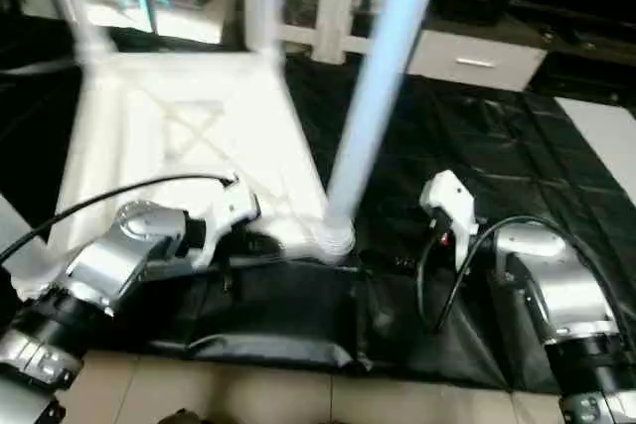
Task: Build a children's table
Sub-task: Rotate leg to tighten
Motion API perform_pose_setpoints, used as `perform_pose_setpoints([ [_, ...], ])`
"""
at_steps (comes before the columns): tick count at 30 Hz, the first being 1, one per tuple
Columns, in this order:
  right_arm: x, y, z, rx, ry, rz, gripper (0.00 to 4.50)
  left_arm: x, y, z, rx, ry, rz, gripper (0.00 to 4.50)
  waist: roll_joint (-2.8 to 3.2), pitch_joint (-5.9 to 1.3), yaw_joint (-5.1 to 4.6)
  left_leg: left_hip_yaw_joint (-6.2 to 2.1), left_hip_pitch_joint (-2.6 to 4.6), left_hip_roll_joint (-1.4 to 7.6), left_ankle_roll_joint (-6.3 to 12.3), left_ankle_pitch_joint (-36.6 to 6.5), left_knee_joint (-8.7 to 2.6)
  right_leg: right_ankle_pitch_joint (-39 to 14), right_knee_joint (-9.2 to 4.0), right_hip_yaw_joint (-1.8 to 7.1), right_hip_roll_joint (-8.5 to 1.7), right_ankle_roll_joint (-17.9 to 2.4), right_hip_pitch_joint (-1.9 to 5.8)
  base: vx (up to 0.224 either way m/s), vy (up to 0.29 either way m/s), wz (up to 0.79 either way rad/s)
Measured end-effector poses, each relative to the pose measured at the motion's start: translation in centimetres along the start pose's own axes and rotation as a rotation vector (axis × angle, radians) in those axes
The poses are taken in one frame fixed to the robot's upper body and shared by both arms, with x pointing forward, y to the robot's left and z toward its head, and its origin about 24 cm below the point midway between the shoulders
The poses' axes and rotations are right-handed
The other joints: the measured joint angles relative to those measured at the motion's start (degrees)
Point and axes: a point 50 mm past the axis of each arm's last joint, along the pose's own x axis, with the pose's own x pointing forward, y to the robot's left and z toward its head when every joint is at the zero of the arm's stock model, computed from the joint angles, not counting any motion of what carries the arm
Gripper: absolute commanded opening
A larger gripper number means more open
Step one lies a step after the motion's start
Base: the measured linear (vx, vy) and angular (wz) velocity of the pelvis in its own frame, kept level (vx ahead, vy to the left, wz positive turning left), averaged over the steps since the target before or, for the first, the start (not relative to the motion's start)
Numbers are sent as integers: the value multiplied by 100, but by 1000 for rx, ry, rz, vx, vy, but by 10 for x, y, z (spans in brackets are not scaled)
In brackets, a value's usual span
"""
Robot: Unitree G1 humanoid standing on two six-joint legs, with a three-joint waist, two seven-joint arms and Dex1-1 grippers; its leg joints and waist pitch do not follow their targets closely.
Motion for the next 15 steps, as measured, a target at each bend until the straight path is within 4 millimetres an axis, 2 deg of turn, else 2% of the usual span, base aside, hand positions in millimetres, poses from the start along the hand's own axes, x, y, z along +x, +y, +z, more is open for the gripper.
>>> perform_pose_setpoints([
  [3,11,3,2,-10,-5,49,442,3,-3,1,4,1,-25,0,0,0,-14,0,1,0,1,0,6,-2,-1,0,-3,3,9,0,0,0],
  [8,24,5,-8,-4,35,86,442,2,-3,1,-2,4,-30,0,0,0,-38,-5,1,0,1,1,6,-5,0,-5,-3,8,14,0,0,0],
  [15,36,-5,-3,-42,35,76,442,2,-3,1,-3,6,-31,0,-3,0,-56,-8,-3,0,2,1,12,-6,0,-9,-4,8,15,0,0,0],
])
